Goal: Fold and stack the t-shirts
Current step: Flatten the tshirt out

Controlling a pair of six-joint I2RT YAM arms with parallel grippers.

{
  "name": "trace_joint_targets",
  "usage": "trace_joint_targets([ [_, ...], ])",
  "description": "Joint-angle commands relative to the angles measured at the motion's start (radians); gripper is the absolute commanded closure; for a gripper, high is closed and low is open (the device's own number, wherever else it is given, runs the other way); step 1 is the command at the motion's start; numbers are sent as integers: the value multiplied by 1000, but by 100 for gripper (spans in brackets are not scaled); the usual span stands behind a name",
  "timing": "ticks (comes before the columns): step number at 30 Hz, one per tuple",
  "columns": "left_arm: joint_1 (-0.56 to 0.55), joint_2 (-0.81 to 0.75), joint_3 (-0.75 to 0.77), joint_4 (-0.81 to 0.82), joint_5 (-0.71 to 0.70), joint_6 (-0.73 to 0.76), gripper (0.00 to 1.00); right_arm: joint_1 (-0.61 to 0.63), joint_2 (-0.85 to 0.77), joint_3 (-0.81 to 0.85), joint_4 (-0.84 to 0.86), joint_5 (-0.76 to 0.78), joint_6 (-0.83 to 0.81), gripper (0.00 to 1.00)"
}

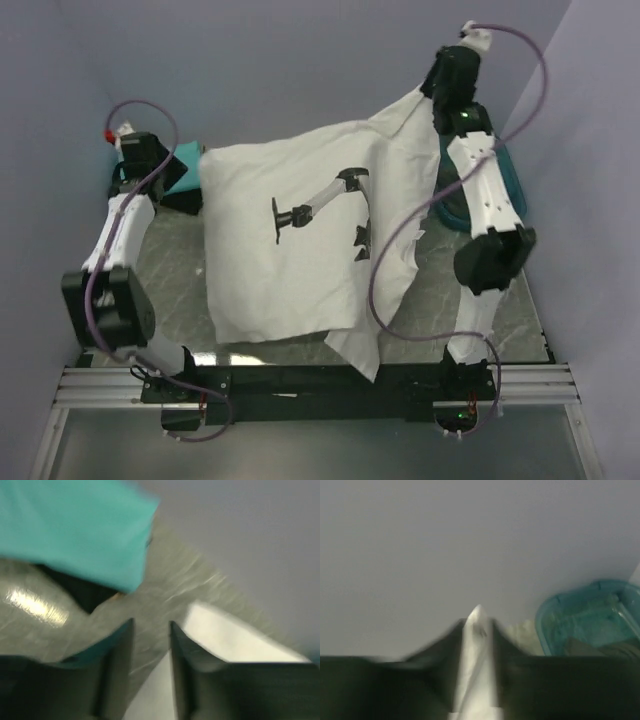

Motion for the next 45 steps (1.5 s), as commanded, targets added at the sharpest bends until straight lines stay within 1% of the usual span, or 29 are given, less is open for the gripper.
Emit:
trace_joint_targets([
  [1, 4, 230, 89, -74, 126, 34, 52, -18, 199, 251, -248, 34, 61, 56],
  [2, -1, 317, 117, -96, 129, 42, 42, -20, 262, 273, -273, 23, 76, 40],
  [3, -7, 350, 148, -126, 144, 54, 40, -20, 279, 284, -294, 5, 84, 17],
  [4, -11, 380, 192, -136, 144, 59, 40, -18, 284, 270, -326, -5, 99, 13],
  [5, -25, 384, 205, -139, 144, 67, 32, -17, 270, 238, -327, -11, 101, 13],
  [6, -30, 384, 224, -153, 142, 77, 28, -18, 246, 126, -296, -20, 102, 12],
  [8, -39, 373, 235, -168, 149, 77, 24, -12, 139, -18, -236, -32, 102, 11],
  [9, -47, 365, 235, -174, 156, 70, 24, -14, 100, -87, -203, -43, 102, 11],
  [10, -51, 359, 225, -179, 173, 67, 24, -12, 68, -201, -155, -66, 110, 10],
  [12, -80, 323, 180, -177, 167, 62, 24, -11, -10, -312, -138, -84, 119, 10],
  [14, -111, 272, 136, -159, 162, 53, 23, -8, -59, -365, -147, -126, 133, 9],
  [16, -122, 228, 56, -134, 175, 24, 24, 0, -104, -447, -149, -158, 141, 9],
  [18, -125, 207, -14, -108, 193, 1, 24, 17, -130, -530, -153, -192, 159, 10],
  [20, -157, 195, -54, -101, 207, -8, 24, 26, -174, -593, -144, -233, 171, 11],
  [21, -162, 191, -90, -99, 210, -16, 24, 37, -190, -657, -130, -244, 181, 12],
  [23, -174, 169, -131, -88, 216, -19, 24, 48, -233, -724, -117, -264, 191, 12],
  [24, -179, 163, -171, -79, 219, -21, 24, 51, -246, -782, -106, -288, 202, 12],
  [29, -188, 131, -277, -48, 236, -27, 24, 66, -320, -978, -72, -318, 228, 13],
  [36, -188, 129, -384, -27, 241, -10, 24, 65, -352, -1122, -61, -304, 248, 13],
  [41, -188, 137, -435, -6, 257, -8, 24, 65, -322, -1178, -54, -308, 262, 13],
  [45, -188, 154, -456, 7, 264, -10, 24, 65, -294, -1192, -43, -313, 276, 13],
])
